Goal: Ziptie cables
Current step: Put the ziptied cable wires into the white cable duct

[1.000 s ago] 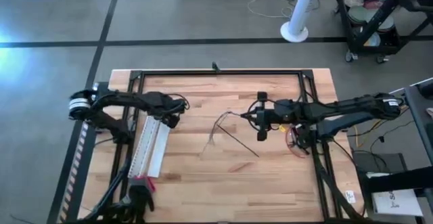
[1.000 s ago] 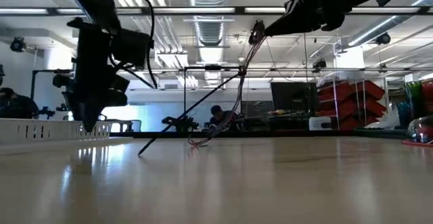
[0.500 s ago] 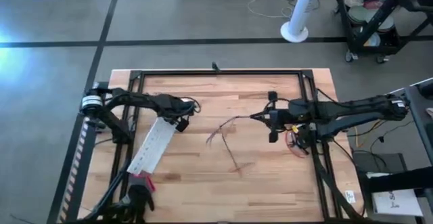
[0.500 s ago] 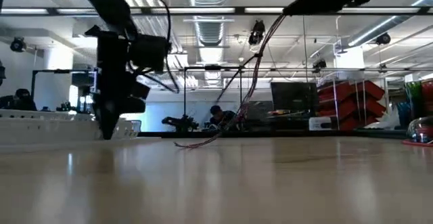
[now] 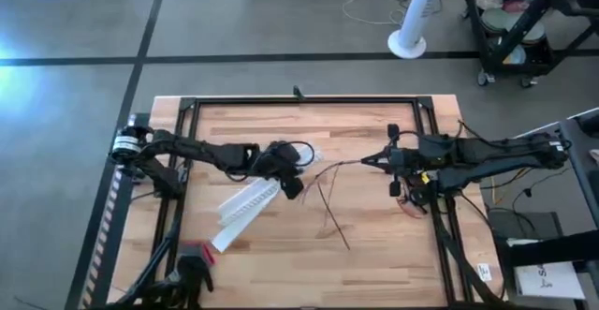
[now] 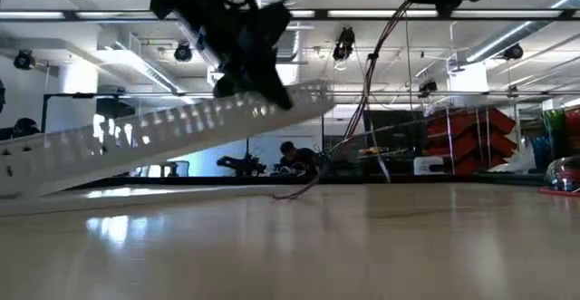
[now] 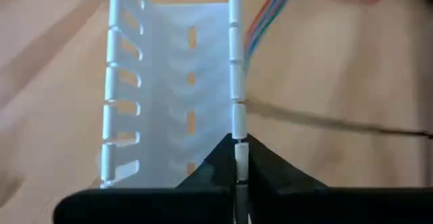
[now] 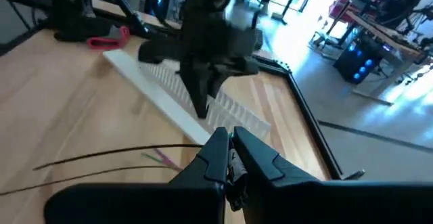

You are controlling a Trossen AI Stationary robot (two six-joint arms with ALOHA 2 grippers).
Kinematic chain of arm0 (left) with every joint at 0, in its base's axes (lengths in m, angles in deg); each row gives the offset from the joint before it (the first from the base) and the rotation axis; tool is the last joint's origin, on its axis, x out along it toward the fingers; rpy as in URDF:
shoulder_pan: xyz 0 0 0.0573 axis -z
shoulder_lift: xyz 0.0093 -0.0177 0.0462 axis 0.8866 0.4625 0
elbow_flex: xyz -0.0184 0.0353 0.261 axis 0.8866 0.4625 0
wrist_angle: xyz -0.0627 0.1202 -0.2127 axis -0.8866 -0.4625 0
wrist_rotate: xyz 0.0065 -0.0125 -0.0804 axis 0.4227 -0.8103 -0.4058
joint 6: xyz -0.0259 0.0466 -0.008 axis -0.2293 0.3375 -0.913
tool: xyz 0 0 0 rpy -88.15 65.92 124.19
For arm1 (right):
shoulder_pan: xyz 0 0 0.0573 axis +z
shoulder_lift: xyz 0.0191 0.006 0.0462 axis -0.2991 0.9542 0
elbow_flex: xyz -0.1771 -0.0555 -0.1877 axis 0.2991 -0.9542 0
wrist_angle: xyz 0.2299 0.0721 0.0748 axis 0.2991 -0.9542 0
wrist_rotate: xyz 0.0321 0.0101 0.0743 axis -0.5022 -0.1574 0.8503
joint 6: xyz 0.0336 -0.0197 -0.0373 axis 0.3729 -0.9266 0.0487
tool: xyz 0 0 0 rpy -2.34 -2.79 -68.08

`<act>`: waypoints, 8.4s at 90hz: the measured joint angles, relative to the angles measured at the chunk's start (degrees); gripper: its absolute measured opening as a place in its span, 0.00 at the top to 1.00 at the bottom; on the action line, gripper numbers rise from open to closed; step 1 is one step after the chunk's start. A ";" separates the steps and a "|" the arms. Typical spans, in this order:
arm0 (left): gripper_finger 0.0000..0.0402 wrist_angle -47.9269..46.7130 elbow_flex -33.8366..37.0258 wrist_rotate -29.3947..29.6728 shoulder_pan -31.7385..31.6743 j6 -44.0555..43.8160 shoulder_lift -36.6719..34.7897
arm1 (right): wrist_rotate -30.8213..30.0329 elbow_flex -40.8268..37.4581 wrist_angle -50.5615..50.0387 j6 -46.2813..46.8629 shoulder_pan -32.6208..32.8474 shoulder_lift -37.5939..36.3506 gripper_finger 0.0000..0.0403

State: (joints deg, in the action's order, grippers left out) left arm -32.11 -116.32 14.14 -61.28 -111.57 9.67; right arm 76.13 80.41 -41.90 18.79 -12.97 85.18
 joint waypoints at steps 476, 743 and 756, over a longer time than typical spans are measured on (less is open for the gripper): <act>1.00 -35.78 2.81 -26.99 -4.78 34.16 -24.53 | -9.41 45.55 -38.29 37.02 6.92 40.73 1.00; 0.57 -10.25 12.93 -16.83 1.00 18.76 -7.93 | -4.92 14.53 -10.66 27.05 11.63 41.77 0.54; 0.63 -3.05 17.45 -14.73 1.86 18.67 -7.01 | -4.97 14.31 -10.69 26.12 11.82 41.79 0.56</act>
State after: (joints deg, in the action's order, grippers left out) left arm -35.16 -98.87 -0.59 -59.42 -92.90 2.65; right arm 71.15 94.72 -52.59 44.90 -1.15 126.97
